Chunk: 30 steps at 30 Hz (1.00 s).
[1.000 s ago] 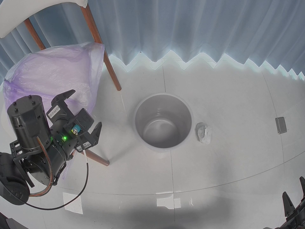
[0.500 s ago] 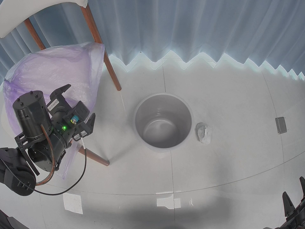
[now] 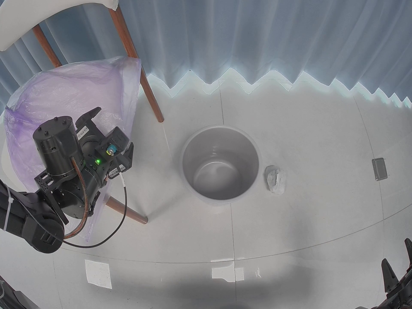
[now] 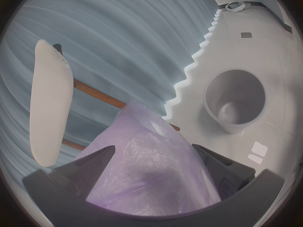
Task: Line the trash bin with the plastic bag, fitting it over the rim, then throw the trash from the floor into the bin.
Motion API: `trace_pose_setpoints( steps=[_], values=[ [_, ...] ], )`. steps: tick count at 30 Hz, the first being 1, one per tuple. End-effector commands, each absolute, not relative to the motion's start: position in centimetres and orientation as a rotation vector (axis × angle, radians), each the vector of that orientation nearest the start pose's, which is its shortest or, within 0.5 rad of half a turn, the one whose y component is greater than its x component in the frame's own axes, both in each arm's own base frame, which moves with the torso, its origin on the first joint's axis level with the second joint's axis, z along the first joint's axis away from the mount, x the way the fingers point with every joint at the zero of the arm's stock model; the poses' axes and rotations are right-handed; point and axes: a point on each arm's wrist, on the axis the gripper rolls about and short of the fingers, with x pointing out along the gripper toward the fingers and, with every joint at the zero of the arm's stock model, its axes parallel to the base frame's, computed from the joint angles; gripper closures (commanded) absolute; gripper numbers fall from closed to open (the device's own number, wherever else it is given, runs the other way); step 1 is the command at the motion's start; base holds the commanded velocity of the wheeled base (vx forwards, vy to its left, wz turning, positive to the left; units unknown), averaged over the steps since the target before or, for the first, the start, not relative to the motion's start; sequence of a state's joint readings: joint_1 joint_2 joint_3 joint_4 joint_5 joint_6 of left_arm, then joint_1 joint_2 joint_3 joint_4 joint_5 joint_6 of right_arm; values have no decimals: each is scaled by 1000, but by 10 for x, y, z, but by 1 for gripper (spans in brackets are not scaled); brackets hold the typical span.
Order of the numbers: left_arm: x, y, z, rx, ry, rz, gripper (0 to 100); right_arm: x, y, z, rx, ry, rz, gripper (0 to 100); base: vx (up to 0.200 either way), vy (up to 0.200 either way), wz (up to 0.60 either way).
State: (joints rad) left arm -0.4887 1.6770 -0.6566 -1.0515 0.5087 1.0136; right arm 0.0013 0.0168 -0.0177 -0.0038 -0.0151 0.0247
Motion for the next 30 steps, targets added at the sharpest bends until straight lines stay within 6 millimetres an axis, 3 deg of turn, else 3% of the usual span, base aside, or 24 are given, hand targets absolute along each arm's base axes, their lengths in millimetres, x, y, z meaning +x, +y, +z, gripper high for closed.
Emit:
trace_pose_setpoints(
  steps=[1,2,16,17,22,30],
  values=[
    [263,-120,192,1003,-4,48,0,-23,0,76,25,-5,-14,0,0,0,0],
    [263,-119,192,1003,-4,48,100,-23,0,76,25,-5,-14,0,0,0,0],
    [261,-112,211,975,-69,59,100,-23,0,76,25,-5,-14,0,0,0,0],
    [249,-110,225,955,-106,65,100,-23,0,76,26,-5,-14,0,0,0,0],
    [225,-101,249,915,-155,79,100,-23,0,76,26,-5,-14,0,0,0,0],
    [200,-93,269,744,-173,51,100,-23,0,76,25,-5,-14,0,0,0,0]
  ],
)
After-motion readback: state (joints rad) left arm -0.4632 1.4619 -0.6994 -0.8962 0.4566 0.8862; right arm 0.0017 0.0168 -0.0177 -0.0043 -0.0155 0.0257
